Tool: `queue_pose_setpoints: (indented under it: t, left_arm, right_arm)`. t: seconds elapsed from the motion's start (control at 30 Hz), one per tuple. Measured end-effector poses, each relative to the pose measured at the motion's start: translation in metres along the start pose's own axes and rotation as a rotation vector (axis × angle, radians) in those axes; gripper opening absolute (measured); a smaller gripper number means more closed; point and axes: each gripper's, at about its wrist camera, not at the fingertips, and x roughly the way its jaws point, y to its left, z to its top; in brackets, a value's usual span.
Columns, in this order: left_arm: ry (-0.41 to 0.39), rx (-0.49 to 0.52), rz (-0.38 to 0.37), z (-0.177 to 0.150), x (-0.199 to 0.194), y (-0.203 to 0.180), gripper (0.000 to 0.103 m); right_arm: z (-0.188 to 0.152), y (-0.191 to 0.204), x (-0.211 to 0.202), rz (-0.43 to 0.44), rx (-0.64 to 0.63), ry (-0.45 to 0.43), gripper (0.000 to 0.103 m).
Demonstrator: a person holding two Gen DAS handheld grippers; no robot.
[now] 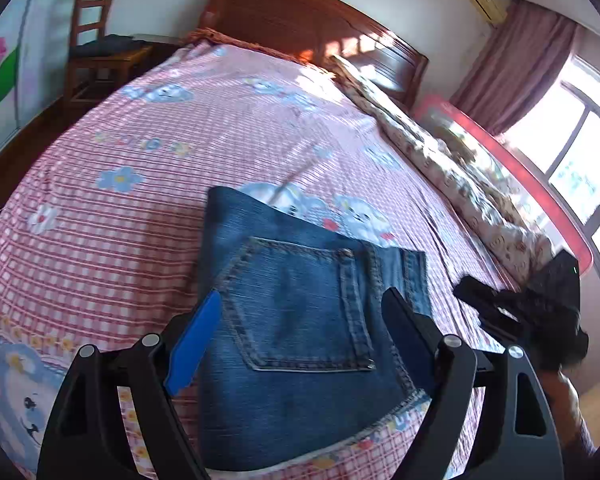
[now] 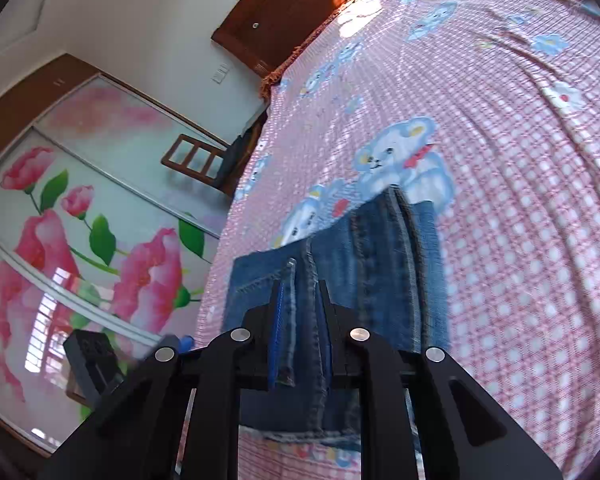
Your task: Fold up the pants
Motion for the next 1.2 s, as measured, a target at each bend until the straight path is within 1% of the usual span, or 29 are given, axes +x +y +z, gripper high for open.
queue_pose_setpoints:
  t: [0.03, 0.1, 0.13, 0.17, 0.2, 0.23, 0.27, 0.33, 0.37, 0.4, 0.47, 0.5, 0.63, 0.73, 0.83, 0.87, 0.93, 1.03, 1.13, 1.17, 1.2]
  left_arm:
    - [0.042, 0.044, 0.007, -0.003, 0.011, -0.01, 0.082]
    - [0.125, 0.117, 0.051, -0.016, 0.034, -0.022, 0.082]
    - [0.163, 0.119, 0.069, -0.024, 0.044, -0.023, 0.082]
    - [0.175, 0.126, 0.095, -0.03, 0.052, -0.022, 0.082]
    - [0.167, 0.15, 0.11, -0.036, 0.053, -0.023, 0.082]
    - [0.166, 0.171, 0.116, -0.038, 0.054, -0.025, 0.083]
    - [0.168, 0.169, 0.119, -0.04, 0.054, -0.027, 0.083]
    - [0.17, 0.132, 0.108, -0.037, 0.053, -0.024, 0.083]
    - [0.172, 0.115, 0.103, -0.036, 0.053, -0.022, 0.083]
    - [0.175, 0.106, 0.103, -0.035, 0.054, -0.021, 0.083]
    - [0.174, 0.118, 0.116, -0.036, 0.054, -0.022, 0.083]
    - [0.171, 0.126, 0.124, -0.039, 0.055, -0.025, 0.083]
    - [0.16, 0.143, 0.137, -0.041, 0.057, -0.028, 0.084]
    - [0.158, 0.138, 0.134, -0.039, 0.057, -0.026, 0.084]
    - [0.159, 0.135, 0.128, -0.038, 0.057, -0.025, 0.085]
    - [0.16, 0.132, 0.126, -0.038, 0.057, -0.025, 0.085]
    - [0.159, 0.128, 0.122, -0.039, 0.057, -0.024, 0.085]
    - [0.155, 0.132, 0.119, -0.039, 0.057, -0.023, 0.085]
    - [0.141, 0.149, 0.121, -0.039, 0.05, -0.027, 0.085]
    - [0.13, 0.153, 0.127, -0.04, 0.043, -0.029, 0.086]
    - [0.123, 0.149, 0.138, -0.042, 0.034, -0.03, 0.086]
  right_arm:
    - [0.002, 0.007, 0.011, -0.001, -0.003, -0.004, 0.015]
    - [0.005, 0.009, 0.038, 0.018, 0.03, 0.023, 0.015]
    - [0.006, 0.006, 0.049, -0.008, 0.05, 0.038, 0.015]
    - [0.005, -0.001, 0.061, -0.073, 0.058, 0.072, 0.015]
    - [0.001, -0.014, 0.072, -0.147, 0.075, 0.123, 0.015]
    - [-0.005, -0.028, 0.077, -0.15, 0.101, 0.14, 0.004]
    - [-0.007, -0.037, 0.074, -0.125, 0.125, 0.126, 0.0]
    - [-0.009, -0.034, 0.061, -0.178, 0.12, 0.116, 0.0]
    - [-0.011, -0.025, 0.052, -0.211, 0.087, 0.114, 0.002]
    - [-0.015, -0.015, 0.043, -0.221, 0.051, 0.108, 0.003]
    - [-0.027, 0.002, 0.025, -0.163, 0.001, 0.101, 0.003]
    - [-0.034, 0.01, 0.017, -0.148, -0.02, 0.103, 0.003]
    - [-0.061, 0.026, -0.004, -0.117, -0.066, 0.114, 0.003]
    - [-0.074, 0.018, -0.007, -0.133, -0.058, 0.128, 0.003]
    - [-0.083, -0.006, -0.002, -0.166, 0.007, 0.146, 0.003]
    - [-0.086, -0.013, 0.003, -0.153, 0.028, 0.158, 0.003]
    - [-0.092, -0.023, 0.005, -0.129, 0.057, 0.144, 0.003]
    - [-0.096, -0.02, 0.007, -0.151, 0.011, 0.137, 0.0]
    - [-0.097, -0.023, 0.006, -0.139, 0.043, 0.149, 0.0]
    - [-0.097, -0.019, 0.004, -0.155, 0.047, 0.162, 0.0]
    - [-0.098, -0.013, 0.0, -0.183, 0.022, 0.172, 0.002]
